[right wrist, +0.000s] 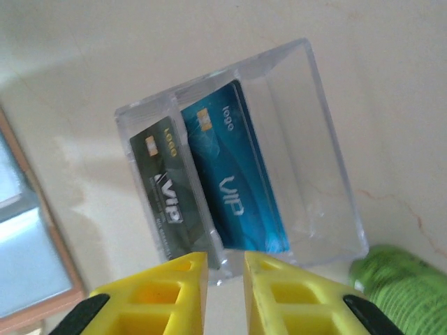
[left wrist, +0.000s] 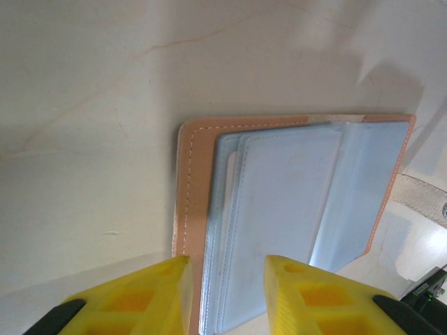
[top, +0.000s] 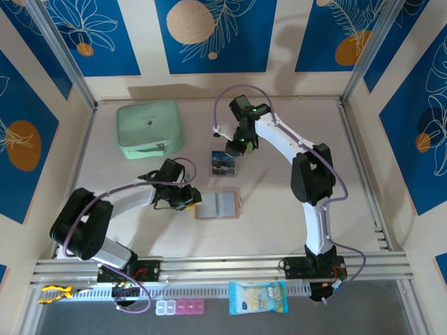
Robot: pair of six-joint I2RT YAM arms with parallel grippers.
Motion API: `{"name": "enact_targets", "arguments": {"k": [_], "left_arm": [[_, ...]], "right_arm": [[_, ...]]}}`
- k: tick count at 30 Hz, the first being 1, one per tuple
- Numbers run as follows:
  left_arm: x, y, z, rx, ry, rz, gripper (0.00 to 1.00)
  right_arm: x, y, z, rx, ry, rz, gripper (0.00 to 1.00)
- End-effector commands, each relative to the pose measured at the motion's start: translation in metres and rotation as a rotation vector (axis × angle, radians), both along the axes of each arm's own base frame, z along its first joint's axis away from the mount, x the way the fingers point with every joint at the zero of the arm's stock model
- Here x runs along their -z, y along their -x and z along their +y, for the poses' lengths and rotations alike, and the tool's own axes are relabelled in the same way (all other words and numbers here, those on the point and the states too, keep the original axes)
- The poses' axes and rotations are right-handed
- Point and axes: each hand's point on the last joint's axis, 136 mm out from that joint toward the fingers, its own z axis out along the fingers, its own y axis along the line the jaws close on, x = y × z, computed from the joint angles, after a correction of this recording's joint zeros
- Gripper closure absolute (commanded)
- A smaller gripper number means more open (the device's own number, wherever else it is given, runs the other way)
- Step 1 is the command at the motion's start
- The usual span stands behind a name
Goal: Take the credit cards out of the card holder
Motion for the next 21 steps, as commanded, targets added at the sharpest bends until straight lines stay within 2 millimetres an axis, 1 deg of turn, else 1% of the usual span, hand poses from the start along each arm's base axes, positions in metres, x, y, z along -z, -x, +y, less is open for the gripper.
{"name": "enact_targets", "arguments": {"k": [1, 4, 7, 10, 12, 13, 15, 17, 21], "left_arm": [[-0.004, -0.007, 0.0, 0.003, 0.001, -0.018, 0.7], [-0.003, -0.006, 0.001, 0.004, -0.002, -0.021, 0.74], [-0.001, -0.006, 0.002, 0.0, -0.004, -0.022, 0.78], [0.002, -0.005, 0.002, -0.001, -0.002, -0.021, 0.81], [0.004, -0.005, 0.001, 0.0, 0.002, -0.017, 0.84], [0.004, -0.004, 0.001, 0.003, 0.003, -0.013, 0.86], [0.005, -0.001, 0.001, 0.004, 0.004, -0.009, 0.88], [0.005, 0.0, 0.004, 0.0, -0.004, -0.011, 0.9], [0.005, 0.004, 0.008, -0.007, -0.012, -0.011, 0.95]], "right_arm": [[-0.031, 0.008, 0.01, 0.156, -0.136, 0.012, 0.78], [-0.037, 0.016, 0.014, 0.31, -0.216, 0.059, 0.79], [-0.034, 0.026, 0.012, 0.499, -0.265, 0.141, 0.8], [-0.034, 0.044, 0.014, 0.637, -0.341, 0.2, 0.82], [-0.035, 0.058, 0.02, 0.692, -0.408, 0.248, 0.82], [-0.033, 0.064, 0.02, 0.736, -0.422, 0.273, 0.82], [-0.029, 0.079, 0.026, 0.769, -0.436, 0.343, 0.84], [-0.023, 0.092, 0.031, 0.792, -0.417, 0.386, 0.87], [-0.008, 0.117, 0.043, 0.815, -0.366, 0.483, 0.9]]}}
